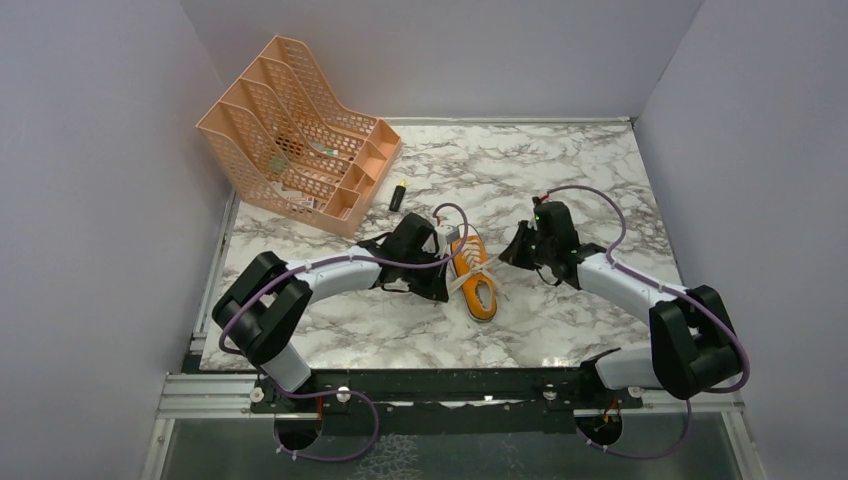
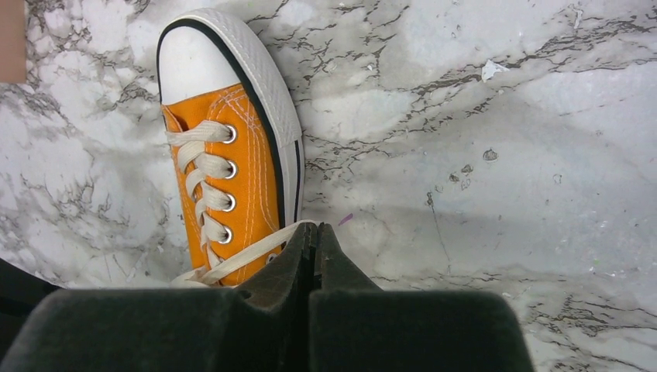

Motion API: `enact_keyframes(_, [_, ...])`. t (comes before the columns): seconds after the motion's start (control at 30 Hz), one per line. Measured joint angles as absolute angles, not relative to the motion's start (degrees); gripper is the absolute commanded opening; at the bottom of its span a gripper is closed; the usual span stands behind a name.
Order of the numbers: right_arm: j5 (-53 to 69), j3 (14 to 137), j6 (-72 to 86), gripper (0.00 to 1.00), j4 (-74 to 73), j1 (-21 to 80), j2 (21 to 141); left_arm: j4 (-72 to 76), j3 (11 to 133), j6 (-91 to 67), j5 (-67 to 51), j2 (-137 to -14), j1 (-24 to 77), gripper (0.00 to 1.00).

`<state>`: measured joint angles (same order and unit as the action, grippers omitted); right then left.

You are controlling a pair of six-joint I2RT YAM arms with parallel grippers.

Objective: Tie the shoes

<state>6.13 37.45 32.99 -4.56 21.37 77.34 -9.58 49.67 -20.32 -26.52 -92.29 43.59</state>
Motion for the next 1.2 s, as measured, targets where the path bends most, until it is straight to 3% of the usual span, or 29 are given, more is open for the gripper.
enact_keyframes(0.1, [7.73,37.45,30.57,0.02,-4.03,21.23,77.34,-9.61,49.58,-20.29,-26.35,-92.09,43.53,0.00])
enact_keyframes(0.27, [13.52,43.24,24.36,0.51,-8.99,20.88,78.50,-10.57,49.98,-19.97,-26.44,-92.16,43.53,0.00])
enact_keyframes(0.33, [14.11,46.63,22.24,0.64,-12.25,20.86,78.41,-10.96,50.63,-19.81,-26.48,-92.42,43.53,0.00])
enact_keyframes(0.4, [14.66,49.43,19.73,0.68,-15.97,20.34,77.25,-11.05,51.51,-19.64,-26.50,-92.92,43.53,0.00])
enact_keyframes(0.6, [24.97,50.41,11.84,0.67,-23.90,13.58,73.80,-11.07,52.27,-19.31,-27.00,-93.41,43.51,0.00])
enact_keyframes(0.87, [40.49,46.28,6.57,0.64,-23.59,13.82,75.22,-11.05,52.34,-19.05,-28.29,-94.30,43.20,0.00])
enact_keyframes(1.2, [40.80,41.74,7.51,0.45,-23.64,13.82,78.74,-10.83,53.28,-19.00,-29.30,-94.70,42.92,0.00])
